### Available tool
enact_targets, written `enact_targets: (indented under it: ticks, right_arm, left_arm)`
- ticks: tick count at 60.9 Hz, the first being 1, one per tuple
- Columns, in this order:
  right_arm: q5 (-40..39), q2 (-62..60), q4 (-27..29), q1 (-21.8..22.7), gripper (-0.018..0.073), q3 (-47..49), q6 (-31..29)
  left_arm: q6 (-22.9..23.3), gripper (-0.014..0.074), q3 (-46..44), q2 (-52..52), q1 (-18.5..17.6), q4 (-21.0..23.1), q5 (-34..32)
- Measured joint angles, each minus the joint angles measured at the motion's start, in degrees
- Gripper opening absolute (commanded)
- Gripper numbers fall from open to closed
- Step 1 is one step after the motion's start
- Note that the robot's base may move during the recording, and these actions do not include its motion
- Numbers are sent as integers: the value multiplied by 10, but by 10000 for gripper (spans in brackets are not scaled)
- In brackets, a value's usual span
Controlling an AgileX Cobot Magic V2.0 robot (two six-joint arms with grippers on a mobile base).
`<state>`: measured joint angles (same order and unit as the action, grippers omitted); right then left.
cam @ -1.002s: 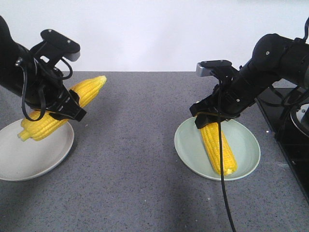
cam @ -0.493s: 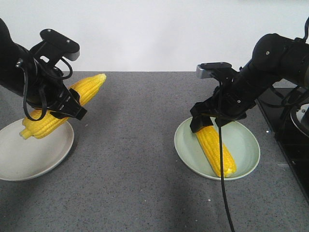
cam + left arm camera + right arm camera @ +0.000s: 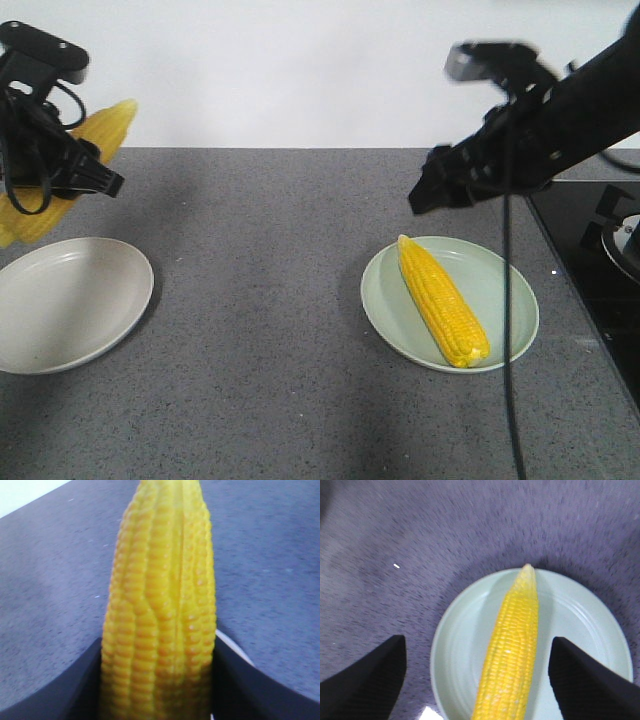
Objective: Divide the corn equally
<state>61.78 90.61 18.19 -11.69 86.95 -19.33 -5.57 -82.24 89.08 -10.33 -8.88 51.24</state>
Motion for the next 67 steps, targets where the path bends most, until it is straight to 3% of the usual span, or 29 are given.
enact_targets:
  ticks: [11, 25, 38, 67]
  right_arm:
    - [0, -96, 16, 0, 513, 0, 0]
    - [0, -175, 17, 0, 486, 0, 0]
    - [3, -191, 17, 0, 483, 0, 0]
    - [17, -191, 17, 0, 483, 0, 2]
  left_arm:
    - [4, -6, 0, 41, 33, 0, 19]
    - [4, -6, 1, 108, 38, 23, 54]
    - [5, -6, 1, 134, 38, 45, 78]
    - [5, 34, 1, 142, 38, 47, 119]
